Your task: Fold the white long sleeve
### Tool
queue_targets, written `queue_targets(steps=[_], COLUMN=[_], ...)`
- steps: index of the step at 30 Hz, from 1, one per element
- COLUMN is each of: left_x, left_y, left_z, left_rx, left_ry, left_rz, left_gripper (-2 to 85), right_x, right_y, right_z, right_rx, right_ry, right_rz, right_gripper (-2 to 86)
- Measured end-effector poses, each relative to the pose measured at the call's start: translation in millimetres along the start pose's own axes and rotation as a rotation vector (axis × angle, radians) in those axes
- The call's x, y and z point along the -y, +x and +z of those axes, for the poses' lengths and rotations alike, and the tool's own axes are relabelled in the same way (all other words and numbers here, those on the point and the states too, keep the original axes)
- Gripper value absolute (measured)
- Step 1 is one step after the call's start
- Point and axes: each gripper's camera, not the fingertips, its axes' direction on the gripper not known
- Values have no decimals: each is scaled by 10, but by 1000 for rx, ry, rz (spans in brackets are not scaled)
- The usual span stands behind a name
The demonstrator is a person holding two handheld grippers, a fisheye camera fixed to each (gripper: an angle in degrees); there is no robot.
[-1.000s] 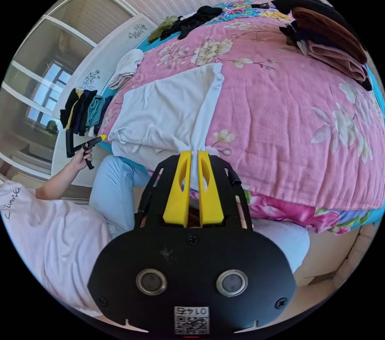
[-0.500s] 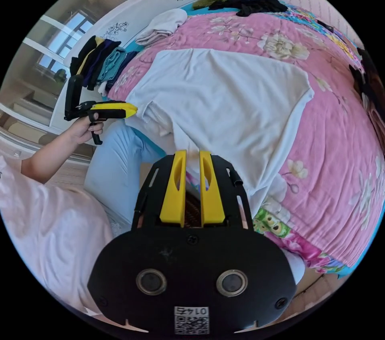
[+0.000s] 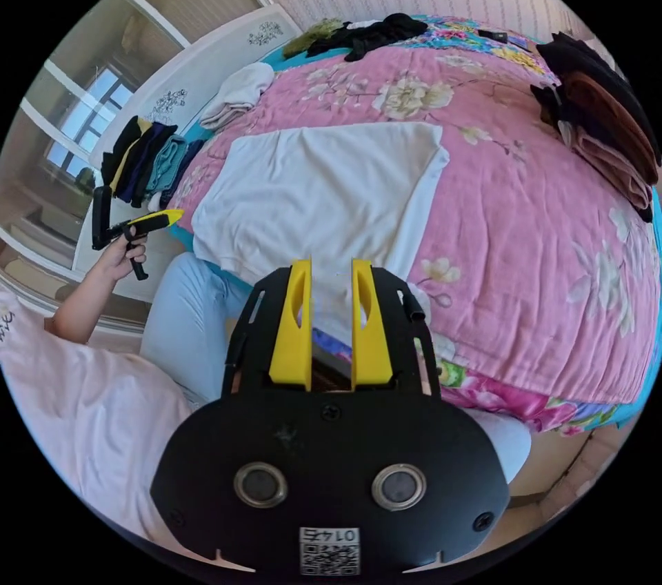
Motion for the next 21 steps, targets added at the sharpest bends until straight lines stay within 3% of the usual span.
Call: queue_targets(steps=[4,9,12,16,17,19,21], left_x=[154,80,-7,-76,-134,-191,-182], left_y=[103,1064,1605,1921,1965,2003,2160], left_z=[4,528,786,1152,1226,1188,1057], left_rx=[-62,-100,-11,80,98,94,84], left_ry=[51,-83,-101,-181,-169,-115,-131], left_rz=[-6,272,413,466,468,434,435], left_gripper=[43,-7,-9,-10,-10,-10,-10], right_x=[301,877,1362,1840,1896,1921,2063], right_y=[-80,-924,-1388,-1563,-1501,-1436,-1325], right_z=[-10,520,973,1711,2037,2071,2062], right_rx=[-7,-143,-196,-299,-322,-290,-225], right_ry=[45,4,-46,-203,-315,-268,-356], right_rz=[-19,-313,-426,-423,-418,-414,-376], right_gripper=[43,1,-2,-3,-3,-4,-4])
